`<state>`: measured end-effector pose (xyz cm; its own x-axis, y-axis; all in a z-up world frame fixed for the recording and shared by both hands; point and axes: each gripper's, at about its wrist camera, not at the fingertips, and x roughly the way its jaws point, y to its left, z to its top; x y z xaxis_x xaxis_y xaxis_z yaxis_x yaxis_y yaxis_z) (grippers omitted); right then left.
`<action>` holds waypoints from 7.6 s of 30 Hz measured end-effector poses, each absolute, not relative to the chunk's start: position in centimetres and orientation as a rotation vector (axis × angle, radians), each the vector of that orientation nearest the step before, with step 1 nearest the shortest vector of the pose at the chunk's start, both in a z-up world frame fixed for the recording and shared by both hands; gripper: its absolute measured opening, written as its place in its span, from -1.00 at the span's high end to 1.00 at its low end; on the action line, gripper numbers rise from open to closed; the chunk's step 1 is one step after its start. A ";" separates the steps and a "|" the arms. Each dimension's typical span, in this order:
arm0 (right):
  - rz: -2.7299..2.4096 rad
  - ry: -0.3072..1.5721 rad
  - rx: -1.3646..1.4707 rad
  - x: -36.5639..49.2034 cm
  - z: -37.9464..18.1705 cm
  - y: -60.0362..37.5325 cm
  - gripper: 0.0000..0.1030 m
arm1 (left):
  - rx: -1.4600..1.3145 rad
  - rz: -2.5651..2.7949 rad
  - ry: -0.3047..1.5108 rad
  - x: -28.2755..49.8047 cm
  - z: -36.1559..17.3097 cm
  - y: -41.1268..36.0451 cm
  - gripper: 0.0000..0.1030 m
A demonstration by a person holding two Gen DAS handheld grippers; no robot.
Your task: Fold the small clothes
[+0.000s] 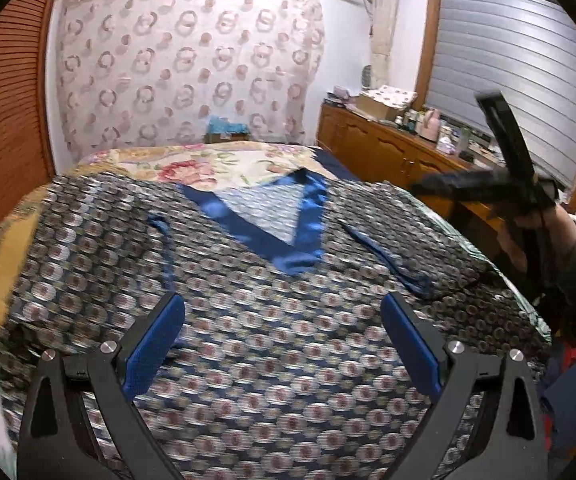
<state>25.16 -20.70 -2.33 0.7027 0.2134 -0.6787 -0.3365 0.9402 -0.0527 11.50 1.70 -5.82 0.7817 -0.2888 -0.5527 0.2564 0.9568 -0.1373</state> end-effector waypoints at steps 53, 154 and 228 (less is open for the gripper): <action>0.154 0.853 -0.109 28.6 -8.9 -24.6 -0.75 | -0.133 -0.051 0.886 28.8 -5.9 18.7 0.91; 0.218 0.832 -0.039 11.7 -7.2 -28.9 0.04 | -0.037 -0.056 0.956 6.6 -12.3 18.7 -0.61; 0.034 0.663 -0.143 22.8 4.6 -26.1 0.11 | 0.010 -0.062 0.553 20.3 0.8 18.3 0.91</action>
